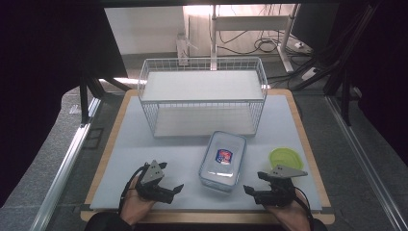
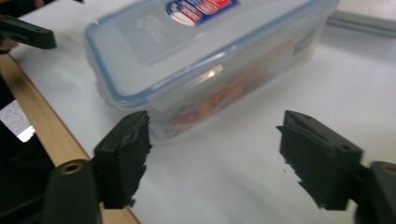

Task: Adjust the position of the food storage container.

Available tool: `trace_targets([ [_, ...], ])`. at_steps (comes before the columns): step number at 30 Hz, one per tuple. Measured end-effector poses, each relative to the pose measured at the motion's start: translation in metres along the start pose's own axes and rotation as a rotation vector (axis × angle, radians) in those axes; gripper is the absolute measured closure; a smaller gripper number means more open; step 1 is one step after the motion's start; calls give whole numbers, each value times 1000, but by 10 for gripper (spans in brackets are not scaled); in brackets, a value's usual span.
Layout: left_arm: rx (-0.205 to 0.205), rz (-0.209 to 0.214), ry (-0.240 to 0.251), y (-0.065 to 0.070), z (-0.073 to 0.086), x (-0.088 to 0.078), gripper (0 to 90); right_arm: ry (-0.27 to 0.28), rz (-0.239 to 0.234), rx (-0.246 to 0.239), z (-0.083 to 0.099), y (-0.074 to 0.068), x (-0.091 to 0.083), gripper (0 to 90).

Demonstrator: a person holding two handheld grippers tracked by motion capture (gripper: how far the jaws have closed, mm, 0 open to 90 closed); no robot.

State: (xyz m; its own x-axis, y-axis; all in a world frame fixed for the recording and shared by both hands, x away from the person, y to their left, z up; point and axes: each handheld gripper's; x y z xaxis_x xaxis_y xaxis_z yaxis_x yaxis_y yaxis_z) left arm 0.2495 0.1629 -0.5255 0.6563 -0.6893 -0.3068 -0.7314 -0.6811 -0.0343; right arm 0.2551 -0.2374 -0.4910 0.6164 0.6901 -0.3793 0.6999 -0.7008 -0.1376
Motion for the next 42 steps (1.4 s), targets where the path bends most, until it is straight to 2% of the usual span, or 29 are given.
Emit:
trace_targets([
  [3, 4, -11, 1, 1, -3, -1, 33, -18, -6, 6, 1, 2, 1, 282],
  [6, -26, 4, 9, 1, -6, -3, 43, -16, -19, 22, -1, 2, 0, 301],
  [8, -33, -2, 10, 0, -7, -4, 48, -16, -20, 19, -1, 1, 0, 307],
  [11, -52, 13, 24, -2, -7, -6, 60, -22, -18, -8, 1, 0, 1, 321],
  [13, -50, 16, 26, -2, -6, -5, 65, -18, -20, -14, 1, 0, 1, 337],
  [16, -13, 10, 30, -1, -5, -4, 59, -18, -33, -27, 2, 2, 3, 376],
  [18, -4, 17, 34, -1, -3, -2, 30, -35, -33, -34, 4, 3, 5, 406],
  [20, -8, 27, 44, -2, -2, -1, 17, -58, -47, -26, 6, 4, 6, 465],
  [21, 0, 24, 40, -2, -1, -1, 15, -73, -59, -26, 7, 4, 8, 545],
  [26, 4, 37, 35, -3, 1, 1, 28, -105, -88, -42, 6, -3, 15, 772],
  [27, 4, 37, 35, -3, 1, 1, 28, -105, -88, -42, 6, -3, 15, 772],
  [28, 10, 49, 43, -2, 0, 1, 28, -116, -104, -42, 7, -4, 21, 834],
  [31, 11, 54, 42, -1, -1, 1, 28, -119, -106, -40, 7, -4, 26, 880],
  [34, 14, 51, 27, 0, -1, 1, 45, -116, -125, -24, 5, -7, 30, 897],
  [38, -8, 62, 26, -1, -1, 1, 57, -135, -130, -47, 6, -12, 37, 899],
  [40, -24, 57, 32, -3, -2, 0, 53, -138, -156, -26, 5, -12, 40, 900],
  [42, -32, 50, 29, -5, -2, -1, 48, -136, -167, -32, 4, -17, 44, 900],
])
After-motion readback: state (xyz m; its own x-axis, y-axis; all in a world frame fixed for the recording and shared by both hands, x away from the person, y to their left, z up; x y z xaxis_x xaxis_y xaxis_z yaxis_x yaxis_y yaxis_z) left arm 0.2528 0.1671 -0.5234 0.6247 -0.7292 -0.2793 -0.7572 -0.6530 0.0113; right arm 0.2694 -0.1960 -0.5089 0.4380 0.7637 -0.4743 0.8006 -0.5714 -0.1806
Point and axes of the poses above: each handheld gripper's, and its own axes: x roughly forward along the jaws, z roughly out of its underside, y roughly to its right, and after that the axes turned 15 degrees about y, right-handed
